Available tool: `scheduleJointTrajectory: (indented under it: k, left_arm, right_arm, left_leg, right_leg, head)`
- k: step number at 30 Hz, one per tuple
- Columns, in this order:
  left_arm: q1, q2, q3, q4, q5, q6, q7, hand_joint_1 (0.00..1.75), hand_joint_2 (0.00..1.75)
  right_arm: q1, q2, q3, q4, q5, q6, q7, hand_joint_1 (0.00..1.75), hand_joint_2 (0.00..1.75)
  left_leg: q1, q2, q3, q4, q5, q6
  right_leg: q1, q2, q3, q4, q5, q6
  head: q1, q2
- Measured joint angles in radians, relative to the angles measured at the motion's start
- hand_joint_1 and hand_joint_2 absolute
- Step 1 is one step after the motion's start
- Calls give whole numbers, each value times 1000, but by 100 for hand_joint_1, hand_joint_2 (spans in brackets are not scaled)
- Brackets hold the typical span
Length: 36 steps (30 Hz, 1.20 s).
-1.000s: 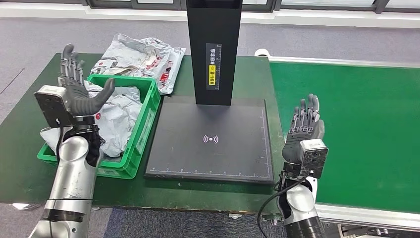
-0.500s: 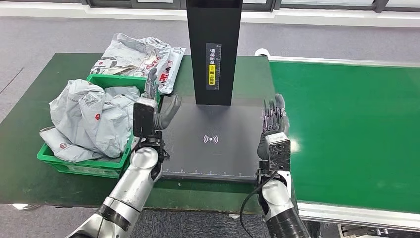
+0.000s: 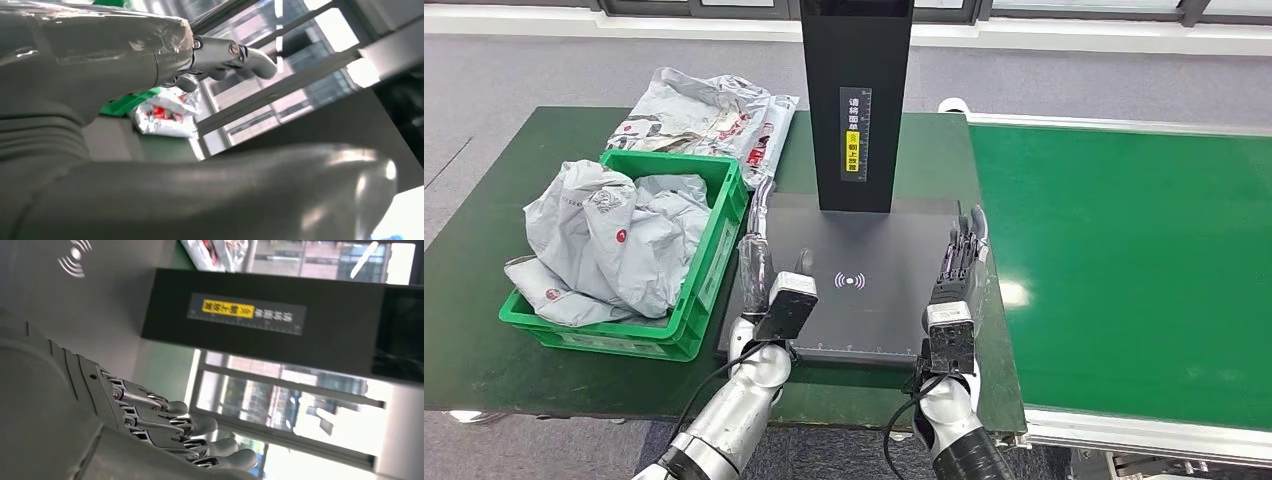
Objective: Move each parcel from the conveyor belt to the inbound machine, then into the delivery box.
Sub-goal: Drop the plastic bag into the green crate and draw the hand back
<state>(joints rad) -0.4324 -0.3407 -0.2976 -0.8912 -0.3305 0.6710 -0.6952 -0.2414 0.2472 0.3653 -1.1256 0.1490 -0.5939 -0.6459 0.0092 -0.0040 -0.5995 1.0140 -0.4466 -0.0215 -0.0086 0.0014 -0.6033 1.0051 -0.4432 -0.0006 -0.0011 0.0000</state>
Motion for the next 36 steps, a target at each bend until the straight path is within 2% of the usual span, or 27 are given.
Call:
scheduleJointTrajectory:
  k: [4,8,12,15,23,36]
  left_arm:
    - [2,-4,-9,15,216,-41,-3,0,0]
    - [-9,-4,-53,57,248,-33,-5,0,0]
    - [-17,-1,-78,77,336,-207,-5,0,0]
    - [-24,-4,-79,86,414,-253,-5,0,0]
    - [-28,-18,-85,64,468,-233,-6,0,0]
    - [-36,-19,-181,24,528,-193,-6,0,0]
  right_arm:
    - [4,12,1,0,-7,8,-1,0,0]
    - [2,21,1,0,12,2,-4,0,0]
    - [-5,24,1,5,-15,9,-2,0,0]
    - [-11,27,1,15,-44,3,-2,0,0]
    - [-48,38,-3,57,-90,-20,-7,0,0]
    - [-101,56,-24,132,-120,-43,-13,0,0]
  left_leg:
    - [0,0,0,0,0,0]
    - [0,-1,0,0,1,1]
    - [0,0,0,0,1,1]
    - [0,0,0,0,1,1]
    - [0,0,0,0,1,1]
    - [0,0,0,0,1,1]
  right_leg:
    - [0,0,0,0,0,0]
    - [0,-1,0,0,0,0]
    - [0,-1,0,0,0,0]
    - [0,-1,0,0,0,0]
    - [0,-1,0,0,1,0]
    - [0,-1,0,0,1,0]
  head:
    - [0,0]
    - [0,0]
    - [0,0]
    - [0,0]
    - [0,0]
    - [0,0]
